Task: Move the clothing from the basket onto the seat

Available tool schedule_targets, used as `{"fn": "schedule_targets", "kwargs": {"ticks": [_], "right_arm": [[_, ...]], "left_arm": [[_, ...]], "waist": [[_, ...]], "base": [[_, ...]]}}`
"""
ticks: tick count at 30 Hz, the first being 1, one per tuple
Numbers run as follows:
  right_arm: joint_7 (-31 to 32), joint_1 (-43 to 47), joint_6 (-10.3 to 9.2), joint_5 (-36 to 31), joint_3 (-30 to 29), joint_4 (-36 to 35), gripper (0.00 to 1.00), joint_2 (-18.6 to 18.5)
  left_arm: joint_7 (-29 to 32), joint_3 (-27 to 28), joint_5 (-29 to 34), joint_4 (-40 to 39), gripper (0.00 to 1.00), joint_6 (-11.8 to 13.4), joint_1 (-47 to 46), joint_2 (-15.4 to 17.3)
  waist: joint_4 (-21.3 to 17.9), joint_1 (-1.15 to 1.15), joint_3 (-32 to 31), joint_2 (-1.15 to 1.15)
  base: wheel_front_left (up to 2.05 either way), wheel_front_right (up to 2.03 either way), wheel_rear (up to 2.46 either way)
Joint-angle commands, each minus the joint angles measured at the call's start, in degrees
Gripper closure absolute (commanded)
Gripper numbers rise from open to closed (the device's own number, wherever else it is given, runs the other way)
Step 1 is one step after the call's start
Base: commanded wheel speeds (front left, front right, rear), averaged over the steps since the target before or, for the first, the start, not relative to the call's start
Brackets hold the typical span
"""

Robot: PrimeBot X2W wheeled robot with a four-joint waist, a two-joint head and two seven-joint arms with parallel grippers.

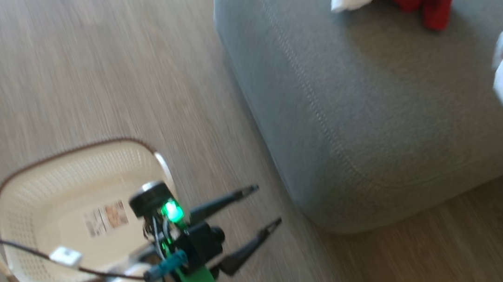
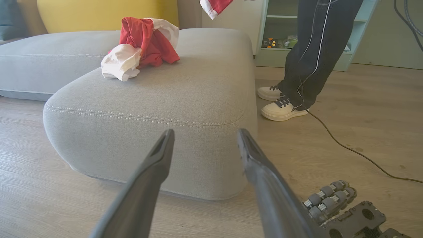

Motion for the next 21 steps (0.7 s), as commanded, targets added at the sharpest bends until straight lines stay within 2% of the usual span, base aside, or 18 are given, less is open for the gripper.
{"fn": "schedule_targets", "kwargs": {"ticks": [1,7,12,18,21], "right_arm": [[-0.36,-2.69,-0.01,-0.43,0.75,-1.61,1.0,-0.73],[-0.37,-12.98,-0.01,-0.93,-0.92,0.0,1.0,-0.82],[-0.25,-23.06,-0.01,-0.94,-2.33,4.93,1.0,-2.27],[1.17,-35.11,-0.01,-3.46,-4.41,11.54,1.0,-5.35],[2.18,-40.03,-0.01,-4.84,-8.18,15.98,1.0,-6.25]], "left_arm": [[-0.29,2.05,0.19,-2.42,0.0,-0.04,-3.09,0.99],[-0.29,1.52,0.35,-5.12,0.0,-0.04,-5.85,6.1],[-0.29,1.49,0.18,-7.47,0.0,-0.04,-7.57,10.01],[-0.29,0.65,-0.13,-9.23,0.0,-0.04,-9.31,12.25],[-0.29,0.25,-0.29,-9.63,0.0,-0.04,-10.07,12.56]], "waist": [[0.74,0.0,4.69,0.0],[1.38,0.0,12.31,0.0],[2.3,0.0,17.82,0.0],[4.43,0.0,22.17,0.0],[6.03,0.0,23.61,0.0]], "base": [[0.0,0.0,0.0],[0.0,0.0,0.0],[0.0,0.0,0.0],[0.0,0.0,0.0],[0.0,0.0,0.0]]}}
